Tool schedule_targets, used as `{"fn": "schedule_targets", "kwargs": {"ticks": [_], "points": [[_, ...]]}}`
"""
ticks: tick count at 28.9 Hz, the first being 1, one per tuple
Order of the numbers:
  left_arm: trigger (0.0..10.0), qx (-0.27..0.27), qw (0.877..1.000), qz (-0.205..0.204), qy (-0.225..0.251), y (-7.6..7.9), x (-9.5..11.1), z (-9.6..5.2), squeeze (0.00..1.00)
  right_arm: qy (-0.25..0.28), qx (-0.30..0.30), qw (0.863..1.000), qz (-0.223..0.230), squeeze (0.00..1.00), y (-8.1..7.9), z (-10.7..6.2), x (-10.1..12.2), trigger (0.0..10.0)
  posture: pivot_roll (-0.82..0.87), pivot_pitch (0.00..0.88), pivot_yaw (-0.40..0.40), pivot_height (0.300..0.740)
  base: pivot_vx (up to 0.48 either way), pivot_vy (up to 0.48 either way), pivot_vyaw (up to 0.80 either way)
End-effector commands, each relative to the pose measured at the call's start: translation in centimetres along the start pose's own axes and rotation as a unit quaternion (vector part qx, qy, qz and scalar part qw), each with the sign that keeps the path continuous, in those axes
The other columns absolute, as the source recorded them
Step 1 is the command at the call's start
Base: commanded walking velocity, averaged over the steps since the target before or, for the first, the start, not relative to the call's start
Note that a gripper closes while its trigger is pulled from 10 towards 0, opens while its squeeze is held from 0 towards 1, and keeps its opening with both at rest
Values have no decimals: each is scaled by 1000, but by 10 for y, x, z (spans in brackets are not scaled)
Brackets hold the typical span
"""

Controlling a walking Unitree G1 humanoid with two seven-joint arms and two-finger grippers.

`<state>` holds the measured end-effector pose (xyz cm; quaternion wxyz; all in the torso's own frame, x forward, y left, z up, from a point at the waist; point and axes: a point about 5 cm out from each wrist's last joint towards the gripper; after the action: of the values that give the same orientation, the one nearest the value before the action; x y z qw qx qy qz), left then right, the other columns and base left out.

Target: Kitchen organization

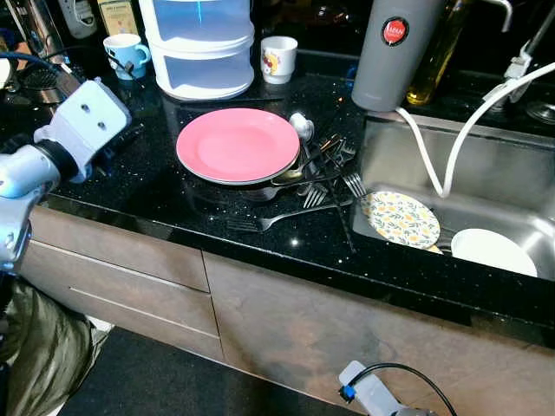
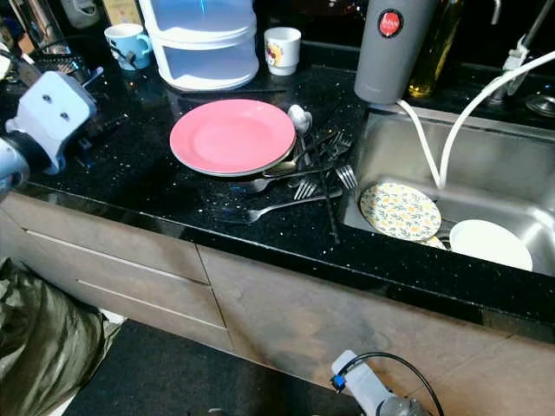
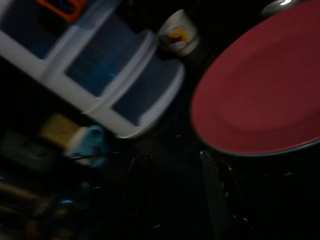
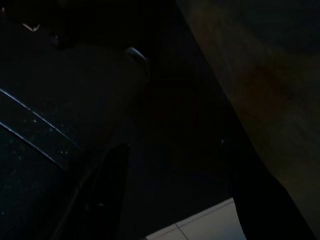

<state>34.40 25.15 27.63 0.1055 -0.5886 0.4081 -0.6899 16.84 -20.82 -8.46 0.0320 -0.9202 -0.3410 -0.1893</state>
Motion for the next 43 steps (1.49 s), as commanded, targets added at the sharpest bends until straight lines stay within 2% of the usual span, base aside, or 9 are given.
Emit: {"fn": "schedule_targets", "kwargs": {"ticks": [1,5,6,10,16,22,28,33,43], "points": [[10000,-41,999,-22,14,8,0,8,0,-5,-2,1000,2,0,1,0,-2,10000,28,0,1,740,0,0,0],[10000,-76,995,-53,23,11,-1,13,0,-5,-3,1000,1,0,1,0,-1,10000,27,0,2,740,0,0,0],[10000,-129,989,-67,21,17,-5,19,0,-5,-4,1000,0,0,1,0,-1,10000,24,0,9,740,0,0,0],[10000,-200,978,-57,-18,27,-15,26,0,-2,-6,1000,2,0,1,0,1,10000,19,0,21,740,0,0,0],[10000,-172,982,25,-73,18,-18,37,0,0,-7,1000,4,0,0,1,3,10000,17,0,26,740,0,0,0],[10000,-160,985,60,-40,13,-1,49,0,0,-7,1000,5,0,-1,1,3,10000,10,0,30,740,0,0,0],[10000,-190,980,49,-28,20,2,55,0,-1,-8,1000,5,0,-1,1,2,10000,1,0,34,740,0,0,0],[10000,-278,956,30,-87,39,-18,54,0,-4,-10,1000,6,0,0,1,0,10000,-3,0,32,740,0,0,0],[10000,-276,956,44,-94,23,-5,57,0,-6,-9,1000,2,0,0,1,0,10000,1,0,33,740,0,0,0]]}}
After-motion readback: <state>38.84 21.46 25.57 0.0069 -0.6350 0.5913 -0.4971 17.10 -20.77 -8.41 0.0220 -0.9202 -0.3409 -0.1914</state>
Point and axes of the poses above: a point about 5 cm out from each wrist's last joint towards the gripper, its own z axis pointing out of the wrist towards the gripper, its own x axis along the axis of the wrist's last joint, y = z × x, and after that the axes turned 1 degree about -z, right-handed
